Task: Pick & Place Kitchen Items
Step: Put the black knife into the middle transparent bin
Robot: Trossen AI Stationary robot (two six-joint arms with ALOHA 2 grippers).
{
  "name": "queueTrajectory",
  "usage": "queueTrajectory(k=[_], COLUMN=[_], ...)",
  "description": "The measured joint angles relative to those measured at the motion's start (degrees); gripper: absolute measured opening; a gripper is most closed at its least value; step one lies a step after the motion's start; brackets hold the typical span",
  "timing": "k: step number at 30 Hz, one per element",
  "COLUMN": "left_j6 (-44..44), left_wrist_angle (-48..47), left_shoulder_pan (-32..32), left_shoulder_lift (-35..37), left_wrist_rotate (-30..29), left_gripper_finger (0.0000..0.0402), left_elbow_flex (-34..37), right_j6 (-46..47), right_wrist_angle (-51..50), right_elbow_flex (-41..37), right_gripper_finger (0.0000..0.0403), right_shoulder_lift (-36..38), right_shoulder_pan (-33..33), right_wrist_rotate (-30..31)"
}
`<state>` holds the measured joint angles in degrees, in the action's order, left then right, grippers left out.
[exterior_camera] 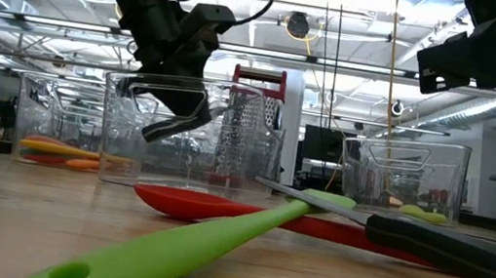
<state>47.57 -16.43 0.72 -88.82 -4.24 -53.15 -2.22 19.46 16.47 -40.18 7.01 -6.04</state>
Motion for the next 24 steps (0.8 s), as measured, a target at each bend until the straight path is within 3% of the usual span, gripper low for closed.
queueTrajectory(k=[17,24], left_j6=[-8.3,-8.0], left_wrist_angle=[-0.1,-1.6], left_shoulder_pan=[2.5,2.0], left_shoulder_lift=[-0.1,-0.1], left_wrist_rotate=[2.8,3.8], left_gripper_finger=[0.0055,0.0055], left_elbow_flex=[0.0,0.0], right_j6=[0.0,0.0], right_wrist_angle=[0.0,0.0], right_elbow_flex=[0.0,0.0], right_gripper_finger=[0.0000,0.0000], right_shoulder_lift=[0.0,0.0], right_shoulder_pan=[0.0,0.0], right_wrist_rotate=[0.0,0.0])
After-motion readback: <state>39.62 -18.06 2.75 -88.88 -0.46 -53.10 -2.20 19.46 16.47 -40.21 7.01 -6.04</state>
